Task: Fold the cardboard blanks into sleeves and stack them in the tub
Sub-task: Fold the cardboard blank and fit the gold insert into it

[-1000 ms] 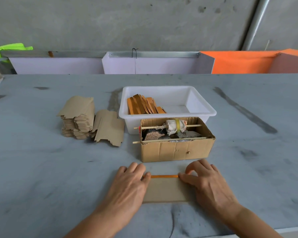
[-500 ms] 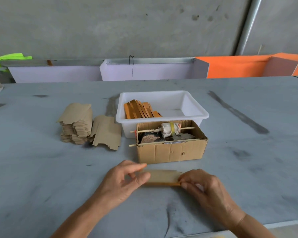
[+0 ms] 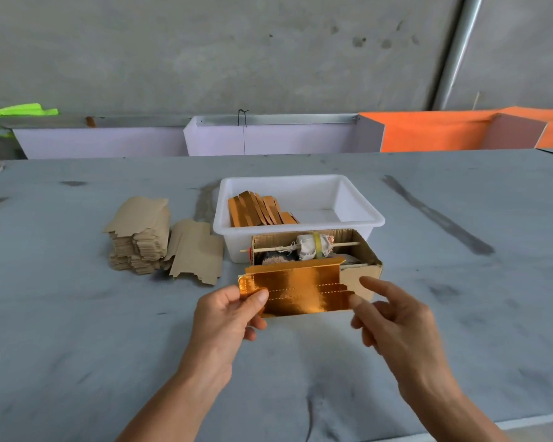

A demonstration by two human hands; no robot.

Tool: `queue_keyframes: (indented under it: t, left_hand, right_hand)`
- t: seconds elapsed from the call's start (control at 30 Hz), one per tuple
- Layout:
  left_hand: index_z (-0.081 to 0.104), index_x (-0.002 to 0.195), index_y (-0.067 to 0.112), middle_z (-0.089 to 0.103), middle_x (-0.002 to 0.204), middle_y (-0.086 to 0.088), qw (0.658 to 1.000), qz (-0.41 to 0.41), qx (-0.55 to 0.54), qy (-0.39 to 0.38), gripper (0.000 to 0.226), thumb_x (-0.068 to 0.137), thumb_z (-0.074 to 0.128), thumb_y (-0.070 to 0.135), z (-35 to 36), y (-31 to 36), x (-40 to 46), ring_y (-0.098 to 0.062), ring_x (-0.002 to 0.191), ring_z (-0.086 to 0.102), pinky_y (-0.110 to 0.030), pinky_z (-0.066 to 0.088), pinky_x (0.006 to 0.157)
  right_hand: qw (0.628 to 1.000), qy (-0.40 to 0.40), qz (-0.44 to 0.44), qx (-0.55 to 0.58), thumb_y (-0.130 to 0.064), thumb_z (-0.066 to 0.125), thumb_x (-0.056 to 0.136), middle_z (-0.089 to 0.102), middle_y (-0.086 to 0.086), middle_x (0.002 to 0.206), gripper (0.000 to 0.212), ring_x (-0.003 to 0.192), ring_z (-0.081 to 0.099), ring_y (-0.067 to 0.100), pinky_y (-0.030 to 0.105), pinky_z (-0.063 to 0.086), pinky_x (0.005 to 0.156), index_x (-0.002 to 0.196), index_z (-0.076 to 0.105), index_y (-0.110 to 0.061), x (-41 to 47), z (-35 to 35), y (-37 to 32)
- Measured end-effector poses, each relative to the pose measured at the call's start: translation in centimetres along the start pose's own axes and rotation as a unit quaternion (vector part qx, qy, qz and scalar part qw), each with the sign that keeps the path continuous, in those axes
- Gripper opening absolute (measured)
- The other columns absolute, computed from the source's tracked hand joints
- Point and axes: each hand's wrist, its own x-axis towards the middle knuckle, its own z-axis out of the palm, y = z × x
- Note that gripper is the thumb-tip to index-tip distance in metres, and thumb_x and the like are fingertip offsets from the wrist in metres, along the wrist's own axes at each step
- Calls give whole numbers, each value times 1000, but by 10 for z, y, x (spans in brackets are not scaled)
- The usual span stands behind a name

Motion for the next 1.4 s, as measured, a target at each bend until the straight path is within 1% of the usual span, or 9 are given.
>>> queue_keyframes:
  t: [0.07, 0.13, 0.37, 0.63, 0.73, 0.83, 1.17, 1.27, 1.4]
  left_hand:
    - [71, 73, 14, 64, 56, -1, 1000, 10, 12, -16, 11, 82, 68, 8, 2, 1, -3, -9, 49, 58, -18, 44, 43]
    - [71, 74, 13, 64, 56, -2, 999, 13, 10, -29, 10, 82, 68, 7, 5, 4, -6, -9, 51, 58, -18, 46, 46]
    - [70, 73, 13, 55, 48, 3, 999, -4, -9, 33, 7, 77, 74, 7, 4, 8, -8, -8, 39, 45, -19, 40, 38]
    - [64, 73, 10, 59, 54, -5, 979, -174, -69, -76, 11, 78, 70, 18, 5, 13, -8, -13, 39, 51, -19, 41, 36]
    - [66, 79, 7, 66, 61, -8, 979, -174, -83, -72, 10, 78, 69, 16, 6, 11, -7, -12, 42, 55, -20, 44, 38]
    - [69, 82, 6, 69, 68, -11, 977, -173, -107, -71, 7, 78, 69, 11, 8, 10, -6, -11, 46, 58, -19, 48, 41]
    - [66, 76, 1, 68, 68, -12, 981, -143, -104, -85, 6, 76, 68, 7, 7, 11, 9, -13, 54, 62, -22, 53, 50]
    - [67, 75, 2, 68, 68, -11, 977, -152, -116, -92, 8, 73, 69, 9, 8, 12, 11, -13, 56, 63, -22, 54, 51]
    - [65, 76, -1, 68, 66, -11, 975, -154, -147, -69, 2, 78, 66, -2, 12, 13, 16, -15, 56, 65, -22, 54, 51]
  right_hand:
    - [997, -39, 52, 46, -15, 63, 89, 65, 7, 57, 26, 41, 49, 9, 17, 37, 41, 111, 56, -26, 1, 4, -6]
    - [994, -56, 76, 51, -13, 60, 91, 66, 8, 59, 8, 42, 50, 11, 19, 37, 40, 97, 64, -13, 3, 3, -9]
    - [986, -76, 125, 77, -14, 60, 91, 72, 11, 72, 13, 48, 56, 11, 22, 41, 48, 83, 68, -6, 7, 5, -10]
    - [981, -97, 132, 107, -11, 63, 88, 73, 12, 76, 8, 50, 57, 12, 26, 41, 54, 82, 66, -7, 6, 6, -6]
    - [974, -105, 144, 137, -11, 66, 84, 73, 12, 79, 3, 53, 60, 13, 25, 43, 54, 87, 67, -9, 8, 6, -5]
    - [966, -112, 165, 164, -11, 68, 81, 73, 13, 80, 6, 54, 61, 13, 23, 45, 51, 76, 64, -13, 9, 6, -3]
    - [948, -147, 198, 202, -9, 66, 80, 72, 15, 79, 6, 60, 65, 14, 20, 50, 50, 74, 65, -7, 20, 6, 1]
    - [940, -147, 209, 225, -13, 69, 70, 70, 17, 77, 9, 58, 64, 15, 21, 51, 49, 73, 67, -5, 21, 6, 3]
    - [931, -127, 221, 259, -7, 68, 70, 68, 16, 71, 7, 55, 63, 14, 19, 51, 48, 72, 64, -3, 23, 11, 1]
